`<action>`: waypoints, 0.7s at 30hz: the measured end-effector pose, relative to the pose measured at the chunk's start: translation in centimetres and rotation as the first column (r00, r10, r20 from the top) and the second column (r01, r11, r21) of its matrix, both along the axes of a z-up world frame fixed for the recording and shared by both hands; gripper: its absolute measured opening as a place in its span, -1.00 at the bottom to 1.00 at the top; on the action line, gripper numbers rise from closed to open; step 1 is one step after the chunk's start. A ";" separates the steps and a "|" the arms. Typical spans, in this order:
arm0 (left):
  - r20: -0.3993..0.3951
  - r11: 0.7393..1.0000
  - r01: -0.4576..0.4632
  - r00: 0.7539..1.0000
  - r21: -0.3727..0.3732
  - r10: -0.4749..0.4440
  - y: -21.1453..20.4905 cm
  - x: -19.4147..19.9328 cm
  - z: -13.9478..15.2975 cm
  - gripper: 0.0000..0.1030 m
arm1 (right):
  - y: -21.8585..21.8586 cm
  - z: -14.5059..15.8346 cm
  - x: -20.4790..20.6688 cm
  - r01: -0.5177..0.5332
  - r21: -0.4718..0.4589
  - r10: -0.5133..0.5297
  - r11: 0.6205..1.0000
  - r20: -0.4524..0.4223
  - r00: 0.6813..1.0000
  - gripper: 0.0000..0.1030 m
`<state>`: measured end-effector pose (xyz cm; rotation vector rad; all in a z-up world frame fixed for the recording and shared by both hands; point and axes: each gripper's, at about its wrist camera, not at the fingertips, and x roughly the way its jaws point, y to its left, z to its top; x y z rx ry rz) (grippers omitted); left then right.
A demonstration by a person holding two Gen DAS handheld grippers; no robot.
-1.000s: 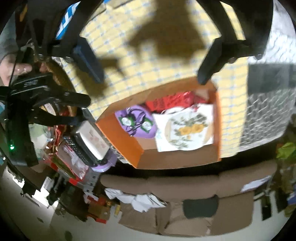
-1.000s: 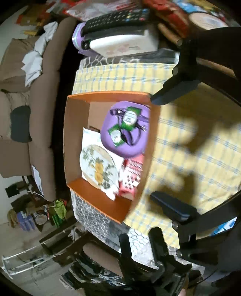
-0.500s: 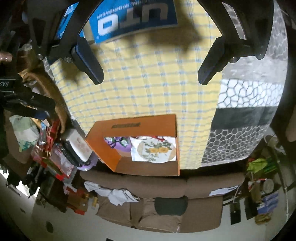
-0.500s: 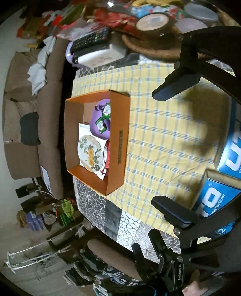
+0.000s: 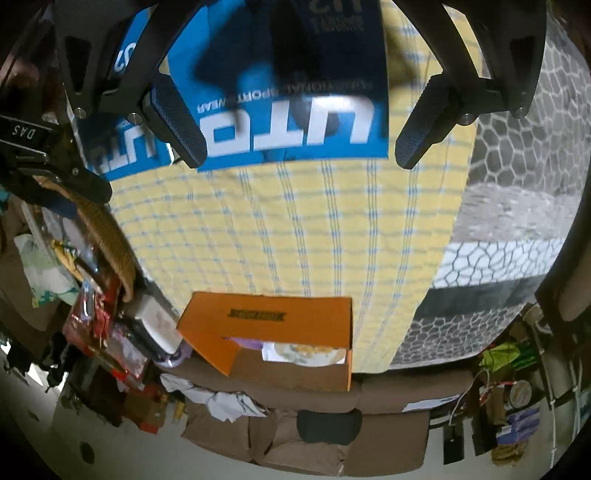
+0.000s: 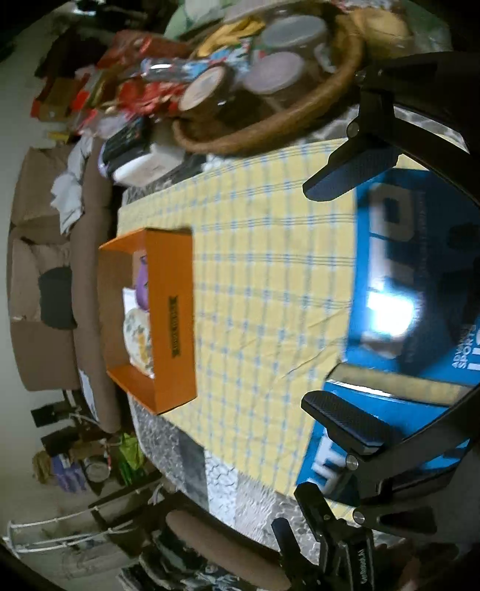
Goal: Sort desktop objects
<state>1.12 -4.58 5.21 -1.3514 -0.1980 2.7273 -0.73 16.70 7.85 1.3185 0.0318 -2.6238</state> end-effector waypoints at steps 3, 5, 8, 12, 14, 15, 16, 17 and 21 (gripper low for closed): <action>0.008 1.000 -0.008 1.000 0.010 0.008 0.4 0.4 -0.9 1.00 | 0.4 -1.3 0.7 0.021 -0.001 -0.021 1.000 0.008 1.000 1.00; 0.015 1.000 -0.005 1.000 -0.009 0.005 0.8 0.6 -1.6 1.00 | 0.4 -2.0 1.0 0.029 0.010 -0.029 1.000 0.012 1.000 1.00; 0.030 1.000 0.003 1.000 -0.020 -0.002 1.4 0.7 -2.6 1.00 | 0.5 -3.0 1.1 0.033 0.009 -0.034 0.999 0.027 0.999 1.00; 0.056 0.999 0.013 0.998 -0.032 -0.012 2.3 0.7 -4.0 1.00 | 0.5 -4.4 1.1 0.044 0.028 -0.045 0.999 0.032 0.998 1.00; 0.053 0.998 0.017 0.998 -0.056 -0.014 2.8 0.8 -4.3 1.00 | 0.7 -5.0 1.0 0.053 0.031 -0.054 0.998 0.040 0.998 1.00; 0.045 0.997 0.023 0.999 -0.078 -0.020 3.1 0.8 -4.4 1.00 | 0.9 -5.4 1.0 0.056 0.028 -0.058 0.998 0.048 0.997 1.00; 0.042 0.996 0.027 0.999 -0.087 -0.024 3.2 0.8 -4.5 1.00 | 1.0 -5.7 0.9 0.060 0.026 -0.061 0.998 0.055 0.997 1.00; 0.043 0.995 0.028 0.999 -0.097 -0.024 3.4 0.7 -4.6 1.00 | 1.1 -5.9 0.8 0.062 0.032 -0.063 0.998 0.055 0.996 1.00; 0.023 0.993 0.002 1.000 -0.119 0.001 3.6 0.7 -4.9 1.00 | 1.2 -6.1 0.9 0.072 0.055 -0.074 0.996 0.034 0.997 1.00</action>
